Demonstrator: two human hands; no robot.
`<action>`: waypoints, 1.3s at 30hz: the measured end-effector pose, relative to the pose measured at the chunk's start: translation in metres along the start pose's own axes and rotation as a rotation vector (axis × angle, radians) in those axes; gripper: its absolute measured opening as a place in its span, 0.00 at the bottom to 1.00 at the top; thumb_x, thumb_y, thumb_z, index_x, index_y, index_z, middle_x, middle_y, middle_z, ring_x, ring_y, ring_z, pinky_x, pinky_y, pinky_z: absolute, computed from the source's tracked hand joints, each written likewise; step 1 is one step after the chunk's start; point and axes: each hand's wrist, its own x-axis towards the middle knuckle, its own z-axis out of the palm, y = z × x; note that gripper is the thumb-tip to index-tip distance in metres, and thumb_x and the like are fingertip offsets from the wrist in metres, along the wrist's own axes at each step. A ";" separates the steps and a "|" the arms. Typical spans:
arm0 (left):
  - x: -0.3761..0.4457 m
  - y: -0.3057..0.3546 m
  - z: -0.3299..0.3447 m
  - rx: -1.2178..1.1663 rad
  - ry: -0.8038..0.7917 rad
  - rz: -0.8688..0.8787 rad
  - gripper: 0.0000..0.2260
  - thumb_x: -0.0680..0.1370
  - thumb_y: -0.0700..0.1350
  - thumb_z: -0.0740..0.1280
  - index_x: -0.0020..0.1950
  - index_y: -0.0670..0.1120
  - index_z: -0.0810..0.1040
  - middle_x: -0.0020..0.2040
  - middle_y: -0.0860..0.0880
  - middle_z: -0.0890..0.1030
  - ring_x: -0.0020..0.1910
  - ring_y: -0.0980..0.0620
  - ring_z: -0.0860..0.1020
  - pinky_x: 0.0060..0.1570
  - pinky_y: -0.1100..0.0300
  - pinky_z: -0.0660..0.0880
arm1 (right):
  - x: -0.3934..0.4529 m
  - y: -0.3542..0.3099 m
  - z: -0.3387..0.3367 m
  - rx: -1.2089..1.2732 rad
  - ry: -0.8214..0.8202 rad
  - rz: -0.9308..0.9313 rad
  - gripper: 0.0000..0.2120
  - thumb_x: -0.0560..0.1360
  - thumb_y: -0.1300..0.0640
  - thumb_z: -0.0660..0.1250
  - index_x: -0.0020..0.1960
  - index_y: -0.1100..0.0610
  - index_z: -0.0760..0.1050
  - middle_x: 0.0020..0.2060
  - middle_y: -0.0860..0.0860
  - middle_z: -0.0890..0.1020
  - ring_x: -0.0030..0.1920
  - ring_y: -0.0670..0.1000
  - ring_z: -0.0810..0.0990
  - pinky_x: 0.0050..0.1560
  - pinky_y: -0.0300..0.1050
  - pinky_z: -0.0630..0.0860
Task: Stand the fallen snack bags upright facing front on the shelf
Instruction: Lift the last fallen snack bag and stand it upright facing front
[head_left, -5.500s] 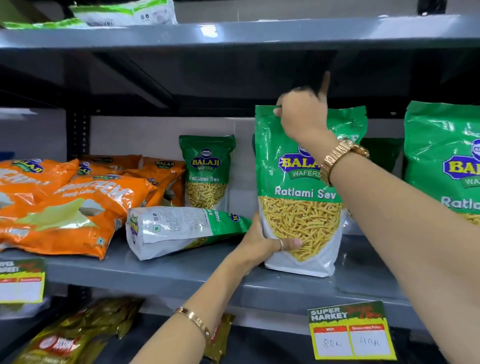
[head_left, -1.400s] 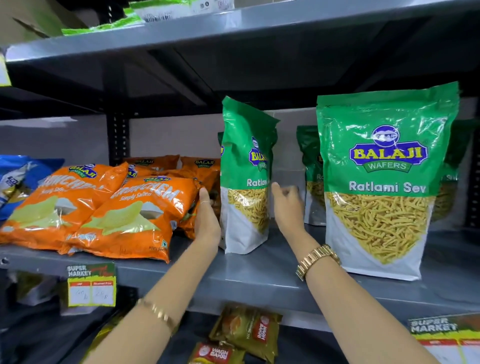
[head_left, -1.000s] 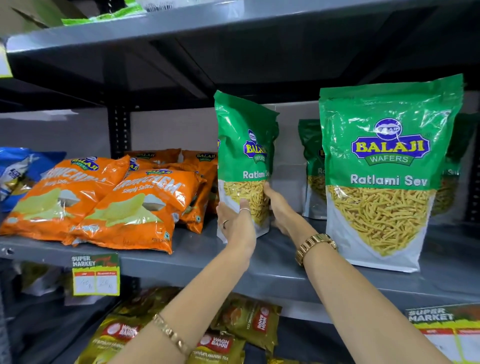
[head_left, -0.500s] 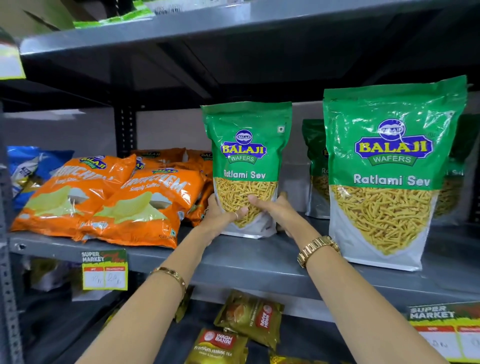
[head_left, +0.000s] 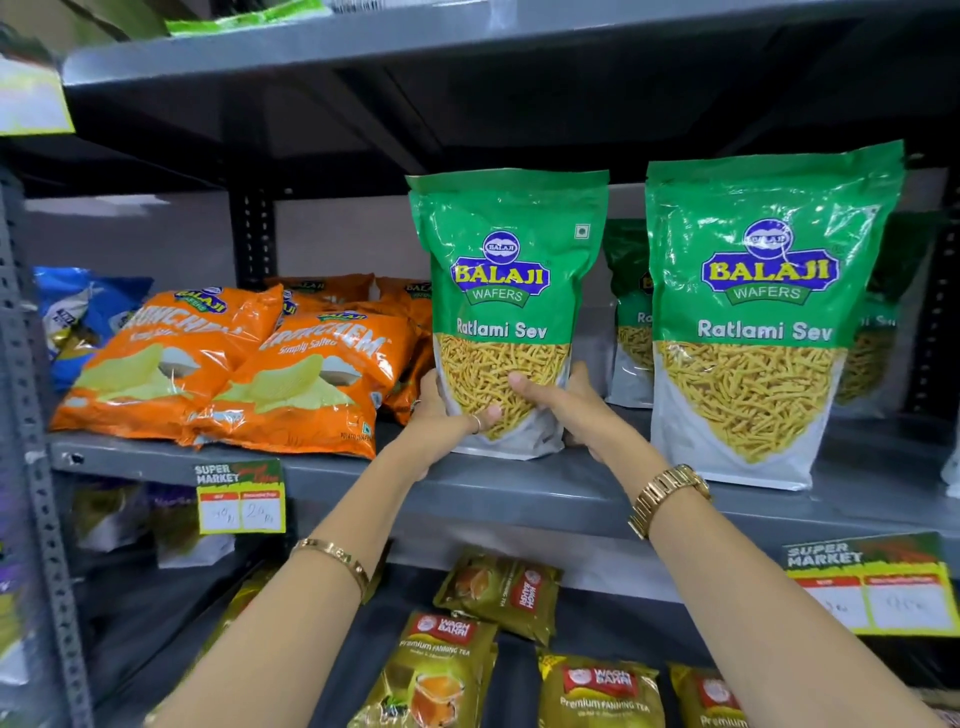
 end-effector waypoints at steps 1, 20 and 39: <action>-0.004 0.000 -0.001 0.005 0.003 0.008 0.40 0.71 0.44 0.73 0.76 0.48 0.51 0.72 0.47 0.65 0.71 0.48 0.65 0.60 0.61 0.63 | -0.005 0.000 0.000 -0.007 0.007 -0.010 0.32 0.65 0.43 0.73 0.58 0.52 0.59 0.56 0.49 0.75 0.60 0.53 0.74 0.60 0.50 0.70; -0.001 0.001 -0.020 -0.148 -0.087 -0.002 0.48 0.58 0.38 0.81 0.73 0.50 0.61 0.66 0.51 0.73 0.66 0.50 0.70 0.66 0.55 0.68 | -0.010 -0.092 -0.019 0.027 0.554 -0.418 0.20 0.78 0.47 0.59 0.60 0.61 0.75 0.49 0.50 0.77 0.49 0.47 0.73 0.49 0.37 0.67; 0.000 -0.004 -0.019 -0.062 -0.121 0.011 0.46 0.62 0.33 0.77 0.74 0.50 0.58 0.68 0.50 0.70 0.63 0.54 0.67 0.61 0.61 0.66 | 0.029 -0.114 -0.016 0.208 0.736 -0.359 0.08 0.77 0.59 0.62 0.41 0.58 0.77 0.36 0.50 0.76 0.35 0.49 0.71 0.45 0.43 0.69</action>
